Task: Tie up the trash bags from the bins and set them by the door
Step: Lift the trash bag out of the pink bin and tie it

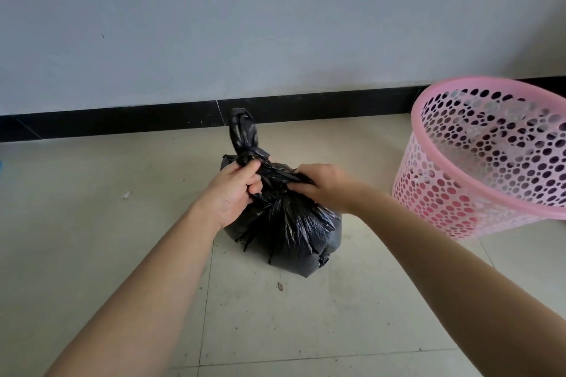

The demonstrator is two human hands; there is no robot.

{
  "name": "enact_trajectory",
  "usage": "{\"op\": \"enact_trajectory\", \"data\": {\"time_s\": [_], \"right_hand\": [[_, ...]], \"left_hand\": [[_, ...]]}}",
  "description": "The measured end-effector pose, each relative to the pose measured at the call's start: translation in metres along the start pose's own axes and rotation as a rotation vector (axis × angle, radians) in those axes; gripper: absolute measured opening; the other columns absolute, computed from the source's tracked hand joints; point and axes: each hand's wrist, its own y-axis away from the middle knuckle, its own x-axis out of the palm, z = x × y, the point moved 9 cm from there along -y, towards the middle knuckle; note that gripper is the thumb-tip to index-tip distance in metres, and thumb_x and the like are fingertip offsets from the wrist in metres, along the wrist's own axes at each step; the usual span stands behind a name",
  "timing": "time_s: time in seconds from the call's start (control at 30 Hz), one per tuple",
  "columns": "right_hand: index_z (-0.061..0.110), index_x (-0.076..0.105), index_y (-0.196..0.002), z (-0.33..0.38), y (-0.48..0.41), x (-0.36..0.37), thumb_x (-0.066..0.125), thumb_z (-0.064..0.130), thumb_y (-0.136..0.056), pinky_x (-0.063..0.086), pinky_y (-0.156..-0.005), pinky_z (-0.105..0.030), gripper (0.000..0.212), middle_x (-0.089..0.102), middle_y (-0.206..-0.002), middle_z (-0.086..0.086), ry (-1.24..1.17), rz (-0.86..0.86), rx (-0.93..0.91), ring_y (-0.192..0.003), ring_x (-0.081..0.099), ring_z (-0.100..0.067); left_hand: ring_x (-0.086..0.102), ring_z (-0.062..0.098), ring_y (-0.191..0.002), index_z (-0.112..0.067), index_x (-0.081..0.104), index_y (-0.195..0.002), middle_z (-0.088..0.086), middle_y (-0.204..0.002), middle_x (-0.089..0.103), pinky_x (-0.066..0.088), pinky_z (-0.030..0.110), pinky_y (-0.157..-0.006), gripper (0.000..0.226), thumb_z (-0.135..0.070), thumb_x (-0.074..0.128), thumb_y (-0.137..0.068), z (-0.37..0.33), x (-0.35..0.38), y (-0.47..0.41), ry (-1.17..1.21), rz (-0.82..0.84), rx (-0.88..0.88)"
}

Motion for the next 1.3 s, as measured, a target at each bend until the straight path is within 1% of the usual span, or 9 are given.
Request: {"op": "enact_trajectory", "data": {"time_s": [0.07,0.17,0.47,0.67,0.8,0.93,1.03,1.2,1.3], "right_hand": [[0.022,0.067,-0.107,-0.017,0.006,0.004,0.062,0.056,-0.091,0.052,-0.078,-0.029,0.037,0.069,-0.095,0.005,-0.36,0.003,0.098,-0.088,0.065,-0.016],[0.017,0.074,-0.106,-0.032,0.013,0.011,0.066,0.041,-0.093,0.059,-0.089,-0.039,0.029,0.076,-0.097,-0.005,-0.652,-0.057,0.141,-0.092,0.072,-0.025],[0.02,0.072,-0.096,0.006,0.016,0.004,0.059,0.046,-0.097,0.047,-0.073,-0.032,0.03,0.064,-0.086,0.001,-0.275,-0.306,0.019,-0.08,0.059,-0.016],[0.009,0.071,-0.091,-0.01,0.02,-0.004,0.055,0.036,-0.101,0.044,-0.073,-0.033,0.033,0.065,-0.085,-0.009,-0.454,-0.462,0.135,-0.081,0.059,-0.022],[0.01,0.066,-0.089,0.005,0.013,-0.003,0.051,0.031,-0.104,0.036,-0.07,-0.025,0.03,0.059,-0.084,-0.003,-0.3,-0.336,-0.017,-0.078,0.055,-0.019],[0.009,0.069,-0.103,0.019,0.007,-0.002,0.049,0.032,-0.104,0.043,-0.078,-0.032,0.03,0.056,-0.089,0.0,-0.068,-0.151,-0.171,-0.083,0.052,-0.017],[0.011,0.069,-0.11,0.026,0.006,-0.003,0.05,0.033,-0.104,0.043,-0.082,-0.032,0.031,0.057,-0.092,0.0,0.025,-0.073,-0.197,-0.087,0.052,-0.017],[0.021,0.075,-0.102,0.002,0.007,-0.002,0.061,0.044,-0.096,0.056,-0.08,-0.037,0.028,0.073,-0.091,-0.002,-0.326,-0.005,0.015,-0.085,0.067,-0.023],[0.023,0.068,-0.123,-0.017,0.011,0.003,0.071,0.042,-0.089,0.053,-0.092,-0.033,0.039,0.071,-0.111,0.004,-0.434,0.13,0.146,-0.099,0.066,-0.014]], "left_hand": [[0.034,0.01,-0.054,-0.024,0.045,-0.077,-0.009,-0.057,0.032,0.031,0.033,-0.07,0.028,-0.027,0.048,-0.104,0.002,-0.008,-0.001,0.174,-0.054,0.005],[0.033,0.01,-0.052,-0.02,0.057,-0.085,-0.009,-0.055,0.033,0.029,0.03,-0.064,0.025,-0.029,0.044,-0.106,0.004,-0.017,-0.001,0.302,-0.088,-0.021],[0.024,0.012,-0.054,-0.02,0.048,-0.091,-0.005,-0.064,0.023,0.028,0.029,-0.064,0.042,-0.051,0.024,-0.105,0.003,0.001,0.004,0.365,-0.024,-0.119],[0.032,0.013,-0.063,-0.019,0.038,-0.093,-0.002,-0.075,0.028,0.035,0.029,-0.063,0.019,-0.021,0.049,-0.079,-0.003,0.008,0.006,0.272,0.218,-0.086],[0.048,0.017,-0.069,-0.013,0.05,-0.078,0.002,-0.07,0.04,0.046,0.037,-0.08,0.016,-0.005,0.064,-0.077,-0.005,0.014,0.007,-0.083,0.355,-0.02],[0.052,0.009,-0.067,-0.013,0.065,-0.125,-0.003,-0.068,0.046,0.052,0.032,-0.082,0.049,-0.013,0.077,-0.078,-0.001,0.01,0.009,-0.131,0.373,-0.073],[0.044,0.008,-0.066,-0.016,0.065,-0.131,-0.007,-0.071,0.049,0.053,0.028,-0.079,0.06,-0.027,0.084,-0.075,0.0,0.012,0.012,-0.144,0.403,-0.067],[0.038,0.011,-0.063,-0.018,0.072,-0.118,-0.003,-0.07,0.031,0.039,0.026,-0.071,0.037,-0.041,0.055,-0.095,-0.004,0.013,0.011,-0.122,0.329,-0.051],[0.04,0.012,-0.064,-0.016,0.072,-0.116,-0.002,-0.07,0.035,0.039,0.027,-0.069,0.035,-0.04,0.053,-0.097,-0.001,0.015,0.015,-0.103,0.356,-0.067]]}}
